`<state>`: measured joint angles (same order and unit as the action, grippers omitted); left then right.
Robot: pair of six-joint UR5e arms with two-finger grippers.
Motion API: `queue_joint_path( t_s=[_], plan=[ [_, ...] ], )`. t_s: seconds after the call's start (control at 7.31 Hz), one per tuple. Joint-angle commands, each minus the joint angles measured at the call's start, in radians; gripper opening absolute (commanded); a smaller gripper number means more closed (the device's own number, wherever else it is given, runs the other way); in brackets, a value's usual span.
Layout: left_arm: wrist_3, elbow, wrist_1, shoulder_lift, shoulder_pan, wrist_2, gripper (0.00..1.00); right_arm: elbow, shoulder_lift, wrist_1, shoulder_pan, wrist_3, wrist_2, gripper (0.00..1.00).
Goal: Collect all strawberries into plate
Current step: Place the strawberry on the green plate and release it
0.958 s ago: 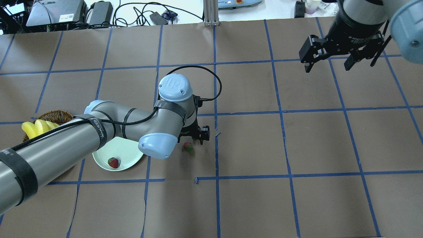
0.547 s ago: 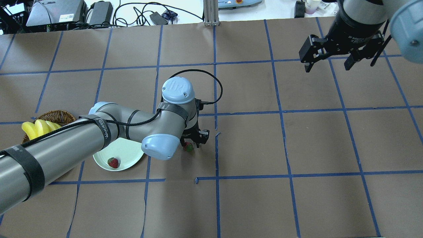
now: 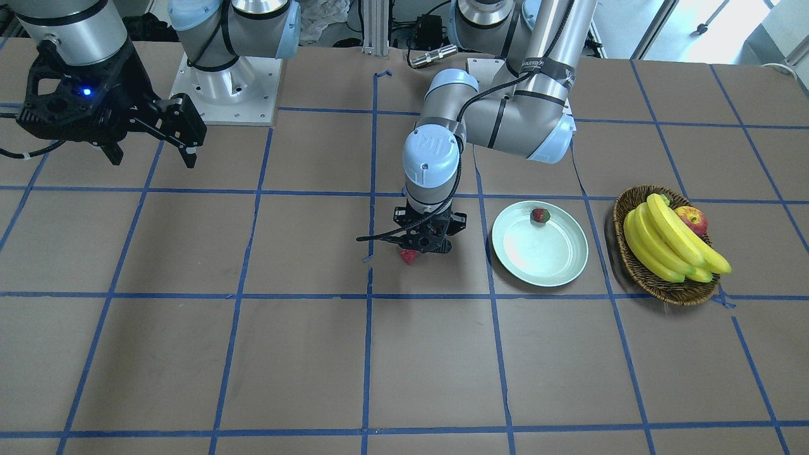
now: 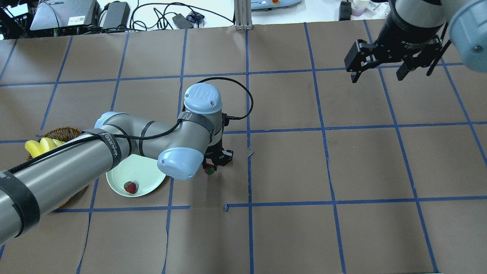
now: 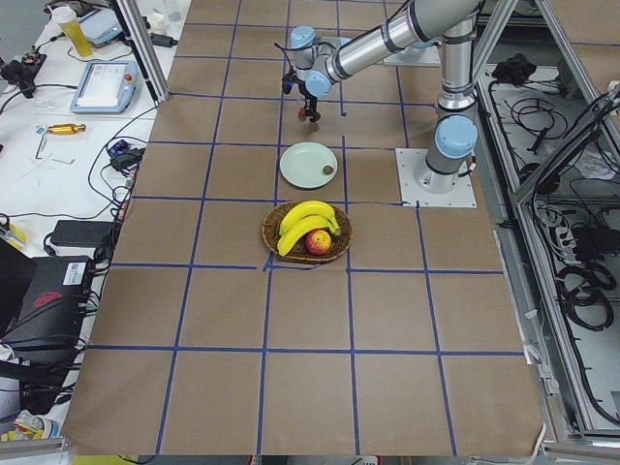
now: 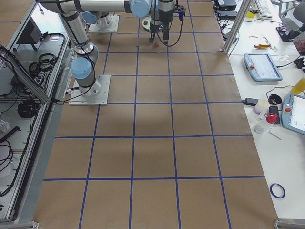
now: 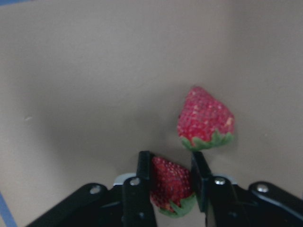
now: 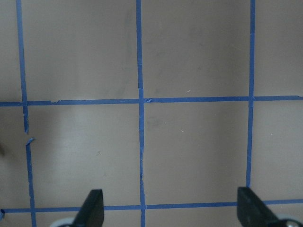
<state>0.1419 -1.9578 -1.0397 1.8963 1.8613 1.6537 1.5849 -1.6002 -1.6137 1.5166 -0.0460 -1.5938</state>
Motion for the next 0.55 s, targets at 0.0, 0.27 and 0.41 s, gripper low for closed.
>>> queue_joint_path(
  t_s=[0.0, 0.27, 0.41],
  plan=[
    [-0.140, 0.004, -0.143, -0.058, -0.130, 0.076, 0.16, 0.001, 0.000, 0.000, 0.000, 0.000, 0.000, 1.00],
    [-0.313, -0.048, -0.146, -0.085, -0.261, 0.113, 0.18, -0.002, 0.002, 0.000, 0.000, 0.000, 0.000, 1.00],
    [-0.359, -0.052, -0.145, -0.089, -0.290, 0.115, 0.26, 0.000, 0.000, 0.000, 0.000, 0.000, 0.000, 1.00]
  ],
)
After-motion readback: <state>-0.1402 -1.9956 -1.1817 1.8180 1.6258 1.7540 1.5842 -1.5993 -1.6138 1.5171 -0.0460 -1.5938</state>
